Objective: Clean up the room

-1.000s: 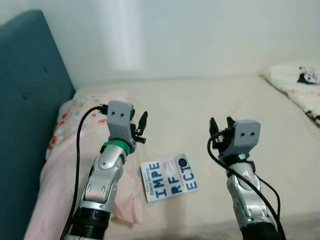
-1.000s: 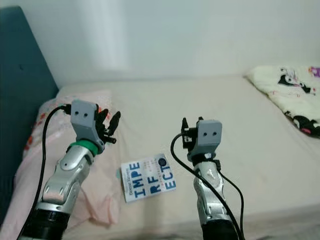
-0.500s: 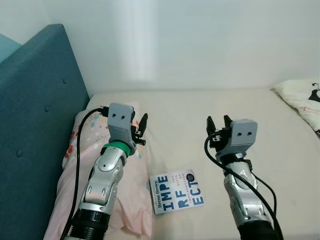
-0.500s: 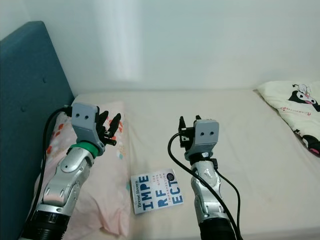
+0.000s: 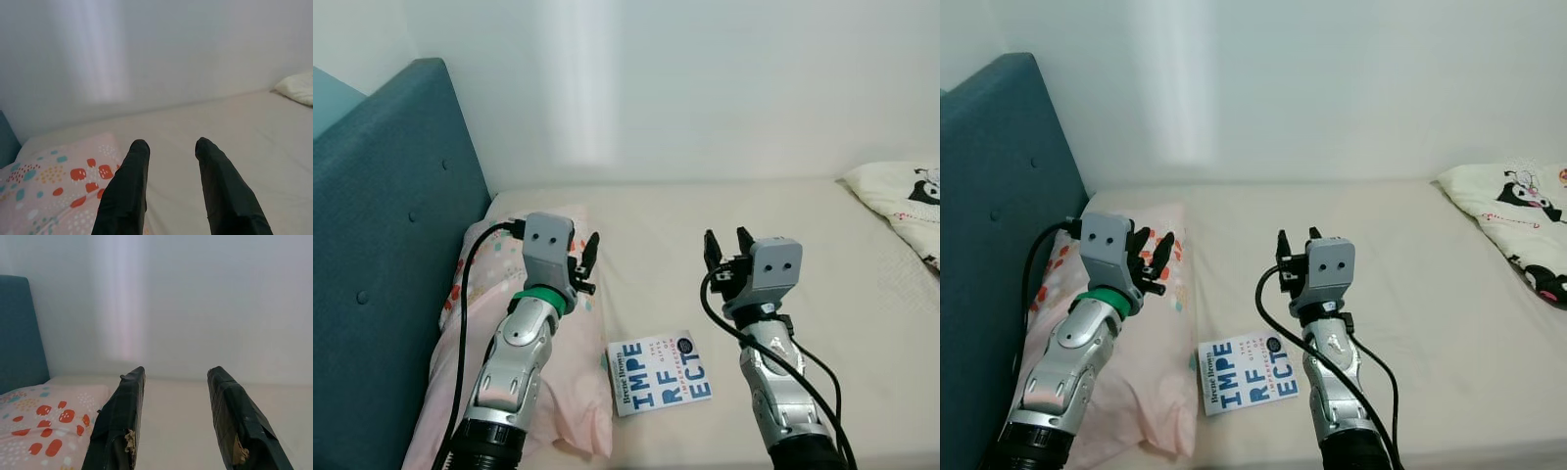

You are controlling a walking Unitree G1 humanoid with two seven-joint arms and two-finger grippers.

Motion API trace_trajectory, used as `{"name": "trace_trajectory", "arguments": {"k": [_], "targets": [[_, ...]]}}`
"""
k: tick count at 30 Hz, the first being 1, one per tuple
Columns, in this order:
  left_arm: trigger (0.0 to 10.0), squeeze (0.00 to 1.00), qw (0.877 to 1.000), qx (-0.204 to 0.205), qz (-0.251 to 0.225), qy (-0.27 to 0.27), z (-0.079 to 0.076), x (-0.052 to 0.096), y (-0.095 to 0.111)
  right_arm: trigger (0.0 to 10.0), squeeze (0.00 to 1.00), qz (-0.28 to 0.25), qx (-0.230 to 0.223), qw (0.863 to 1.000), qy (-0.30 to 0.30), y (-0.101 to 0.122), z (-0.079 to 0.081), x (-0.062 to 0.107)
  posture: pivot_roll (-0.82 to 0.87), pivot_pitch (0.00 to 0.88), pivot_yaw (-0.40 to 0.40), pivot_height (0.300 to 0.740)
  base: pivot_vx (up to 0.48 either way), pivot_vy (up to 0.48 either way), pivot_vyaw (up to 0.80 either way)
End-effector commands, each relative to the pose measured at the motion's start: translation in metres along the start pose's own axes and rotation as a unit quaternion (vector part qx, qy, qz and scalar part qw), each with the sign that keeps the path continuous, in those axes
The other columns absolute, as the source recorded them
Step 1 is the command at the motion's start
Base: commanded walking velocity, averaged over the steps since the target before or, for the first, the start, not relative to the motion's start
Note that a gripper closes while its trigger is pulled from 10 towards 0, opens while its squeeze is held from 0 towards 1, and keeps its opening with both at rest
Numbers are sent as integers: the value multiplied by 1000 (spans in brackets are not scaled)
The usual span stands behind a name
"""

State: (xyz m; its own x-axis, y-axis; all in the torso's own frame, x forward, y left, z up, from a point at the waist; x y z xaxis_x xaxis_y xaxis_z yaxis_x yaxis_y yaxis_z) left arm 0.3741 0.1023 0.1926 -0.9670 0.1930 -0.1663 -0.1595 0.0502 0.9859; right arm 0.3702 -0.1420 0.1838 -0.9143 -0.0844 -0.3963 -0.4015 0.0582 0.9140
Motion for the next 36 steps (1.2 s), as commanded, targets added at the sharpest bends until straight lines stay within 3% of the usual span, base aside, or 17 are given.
{"name": "trace_trajectory", "arguments": {"k": [1, 15, 36], "targets": [[10000, 0, 1000, -9, 4, 0, 1, 3, -3, 10000, 0, 7, -3, 1000, 3, -6, 3, 4, -122, 0, 66, 740, 0, 0, 0], [10000, 0, 1000, -12, 8, -3, 0, 5, -7, 10000, 0, 9, -3, 1000, 7, -9, 6, 6, -121, 0, 70, 740, 0, 0, 0], [10000, 0, 1000, -15, 9, -7, 0, 5, -6, 10000, 0, 11, -4, 1000, 4, -12, 7, 6, -117, 0, 80, 740, -279, 0, 0]]}}
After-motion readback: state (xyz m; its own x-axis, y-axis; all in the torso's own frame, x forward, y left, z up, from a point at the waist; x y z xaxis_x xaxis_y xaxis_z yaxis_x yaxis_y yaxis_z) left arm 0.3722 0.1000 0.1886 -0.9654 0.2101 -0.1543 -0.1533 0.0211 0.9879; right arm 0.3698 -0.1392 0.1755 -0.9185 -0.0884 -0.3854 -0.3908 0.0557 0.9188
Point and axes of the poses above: a point about 5 cm out from each wrist's last joint towards the gripper, its own x axis pointing back from the gripper into the wrist, its own y axis along the axis of the wrist's last joint, z = x × y, the point moved 4 cm from there along -x, pointing out of the wrist towards the gripper, and after that the axes turned 3 degrees about x, right-handed, at the moved point
